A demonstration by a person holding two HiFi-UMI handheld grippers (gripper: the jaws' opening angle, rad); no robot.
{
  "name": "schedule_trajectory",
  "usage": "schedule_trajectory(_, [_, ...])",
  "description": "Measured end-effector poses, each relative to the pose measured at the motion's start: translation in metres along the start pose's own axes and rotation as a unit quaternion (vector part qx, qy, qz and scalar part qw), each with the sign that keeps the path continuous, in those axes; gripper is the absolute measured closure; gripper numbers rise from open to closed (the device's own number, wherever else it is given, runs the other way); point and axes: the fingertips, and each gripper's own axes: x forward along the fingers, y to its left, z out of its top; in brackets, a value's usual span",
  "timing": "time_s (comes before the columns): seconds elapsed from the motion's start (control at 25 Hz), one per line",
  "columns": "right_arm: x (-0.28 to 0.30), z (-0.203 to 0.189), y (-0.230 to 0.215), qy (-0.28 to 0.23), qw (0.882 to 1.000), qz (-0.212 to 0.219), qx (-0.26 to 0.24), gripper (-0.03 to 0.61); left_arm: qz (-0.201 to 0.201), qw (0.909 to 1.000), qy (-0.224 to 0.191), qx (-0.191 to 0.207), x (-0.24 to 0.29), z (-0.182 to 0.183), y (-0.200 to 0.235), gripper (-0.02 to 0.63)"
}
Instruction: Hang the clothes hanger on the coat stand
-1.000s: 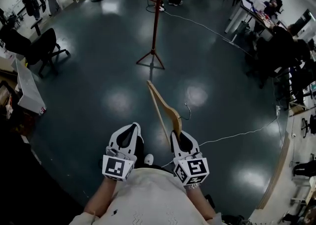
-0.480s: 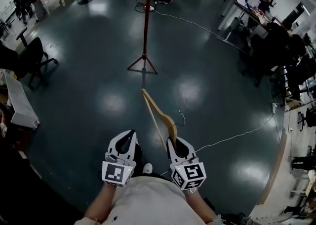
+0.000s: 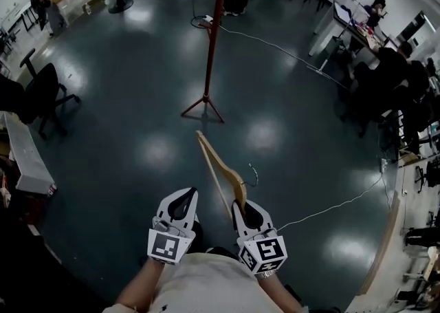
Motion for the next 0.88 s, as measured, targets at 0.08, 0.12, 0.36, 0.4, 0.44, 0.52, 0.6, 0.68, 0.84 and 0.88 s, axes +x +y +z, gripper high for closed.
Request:
schedule_trajectory(0.08, [0.017, 0.012, -0.002, -0.002, 1.000, -0.008, 0.001, 0.509, -0.005, 1.0000, 0.004, -0.007, 0.012, 0.004, 0.016, 0.601])
schedule_trajectory(0.12, [0.026, 0.019, -0.003, -0.004, 1.000, -0.012, 0.001, 0.509, -0.009, 0.9999, 0.005, -0.005, 0.019, 0.006, 0.024, 0.601])
schedule_trajectory(0.36, [0.066, 0.044, -0.004, -0.016, 0.999, -0.028, 0.000, 0.509, -0.040, 0.9990, 0.006, 0.019, 0.054, 0.022, 0.065, 0.601])
schedule_trajectory(0.4, [0.069, 0.045, -0.005, -0.015, 0.999, -0.031, 0.000, 0.509, -0.044, 0.9988, 0.007, 0.022, 0.058, 0.024, 0.067, 0.601])
schedule_trajectory(0.44, [0.072, 0.046, -0.007, -0.014, 0.999, -0.034, 0.001, 0.509, -0.047, 0.9987, 0.002, 0.020, 0.062, 0.026, 0.068, 0.601])
schedule_trajectory(0.52, [0.075, 0.051, -0.011, -0.013, 0.999, -0.036, 0.002, 0.509, -0.051, 0.9985, -0.011, 0.014, 0.070, 0.030, 0.068, 0.601])
schedule_trajectory(0.6, [0.079, 0.056, -0.014, -0.013, 0.999, -0.037, 0.002, 0.509, -0.058, 0.9981, -0.009, 0.018, 0.075, 0.032, 0.067, 0.601])
schedule_trajectory(0.68, [0.083, 0.059, -0.016, -0.013, 0.999, -0.037, 0.001, 0.509, -0.062, 0.9978, 0.001, 0.020, 0.077, 0.031, 0.066, 0.601])
schedule_trajectory(0.84, [0.100, 0.065, -0.017, -0.014, 1.000, -0.025, -0.006, 0.509, -0.050, 0.9987, 0.002, 0.013, 0.080, 0.028, 0.077, 0.601])
schedule_trajectory(0.88, [0.105, 0.067, -0.016, -0.014, 1.000, -0.021, -0.008, 0.509, -0.047, 0.9987, 0.017, 0.013, 0.080, 0.024, 0.081, 0.601])
